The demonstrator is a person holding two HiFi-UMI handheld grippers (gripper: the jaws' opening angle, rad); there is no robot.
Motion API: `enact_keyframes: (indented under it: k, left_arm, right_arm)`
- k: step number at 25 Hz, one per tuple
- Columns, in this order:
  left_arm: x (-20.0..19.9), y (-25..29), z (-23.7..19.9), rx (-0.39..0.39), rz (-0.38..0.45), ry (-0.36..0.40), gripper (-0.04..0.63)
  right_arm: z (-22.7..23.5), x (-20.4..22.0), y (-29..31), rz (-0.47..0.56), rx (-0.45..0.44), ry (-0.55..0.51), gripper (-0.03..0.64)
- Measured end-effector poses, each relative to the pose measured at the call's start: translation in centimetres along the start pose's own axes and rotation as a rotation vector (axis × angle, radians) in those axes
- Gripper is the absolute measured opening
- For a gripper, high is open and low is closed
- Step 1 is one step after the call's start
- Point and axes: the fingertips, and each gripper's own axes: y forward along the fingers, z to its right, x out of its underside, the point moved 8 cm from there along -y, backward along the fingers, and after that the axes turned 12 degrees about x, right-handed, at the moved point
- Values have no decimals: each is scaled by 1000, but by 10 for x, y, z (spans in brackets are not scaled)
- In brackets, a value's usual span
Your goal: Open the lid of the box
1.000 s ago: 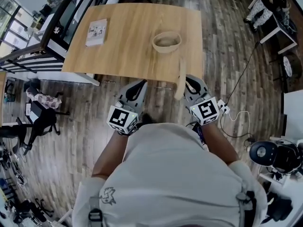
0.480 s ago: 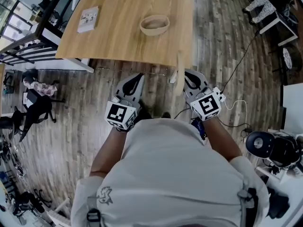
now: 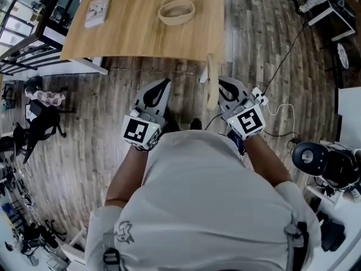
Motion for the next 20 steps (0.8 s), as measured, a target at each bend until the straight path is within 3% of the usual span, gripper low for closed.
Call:
enact_keyframes:
  k: [15,20]
  left_arm:
    - [9,-1,20,-17,-8,-18,6]
    - [9,3,21,10,-15,-20,6]
  right_arm:
    - [-16,4,-26,24,-44,-17,26]
    - [-14,8,-25,8,-50,-14,26]
